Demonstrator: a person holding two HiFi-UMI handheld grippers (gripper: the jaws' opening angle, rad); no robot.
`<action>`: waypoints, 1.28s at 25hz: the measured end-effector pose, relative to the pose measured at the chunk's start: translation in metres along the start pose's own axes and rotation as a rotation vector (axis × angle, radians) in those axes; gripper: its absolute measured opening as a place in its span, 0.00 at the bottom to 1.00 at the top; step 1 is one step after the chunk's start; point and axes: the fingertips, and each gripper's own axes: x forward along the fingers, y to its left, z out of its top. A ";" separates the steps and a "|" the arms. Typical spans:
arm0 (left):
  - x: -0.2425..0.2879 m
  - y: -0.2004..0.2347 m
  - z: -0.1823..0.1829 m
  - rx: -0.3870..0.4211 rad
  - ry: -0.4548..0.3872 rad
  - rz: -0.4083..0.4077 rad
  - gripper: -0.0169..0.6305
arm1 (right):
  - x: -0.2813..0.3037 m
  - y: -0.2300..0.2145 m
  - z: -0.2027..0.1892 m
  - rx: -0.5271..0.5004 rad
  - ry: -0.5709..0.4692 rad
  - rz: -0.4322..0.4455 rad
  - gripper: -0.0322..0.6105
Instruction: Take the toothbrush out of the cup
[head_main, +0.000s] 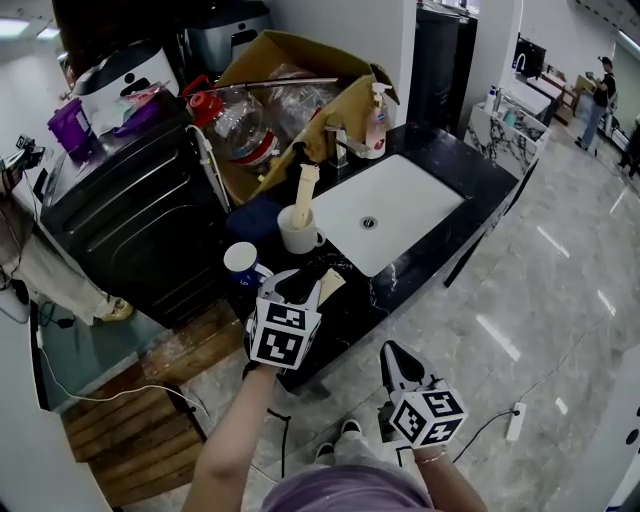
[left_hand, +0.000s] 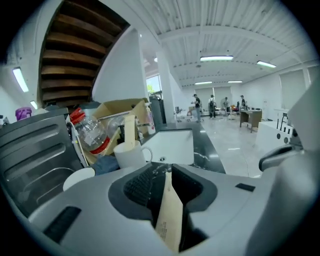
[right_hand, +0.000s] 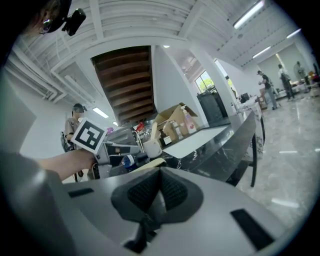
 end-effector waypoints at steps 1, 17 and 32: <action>0.001 0.005 0.008 -0.017 -0.020 0.014 0.21 | 0.002 0.000 0.001 0.000 0.000 0.003 0.05; 0.071 0.079 0.097 -0.160 -0.134 0.177 0.24 | 0.037 -0.027 0.010 0.026 0.015 -0.015 0.05; 0.133 0.110 0.089 -0.126 -0.021 0.227 0.31 | 0.066 -0.057 0.011 0.058 0.046 -0.055 0.05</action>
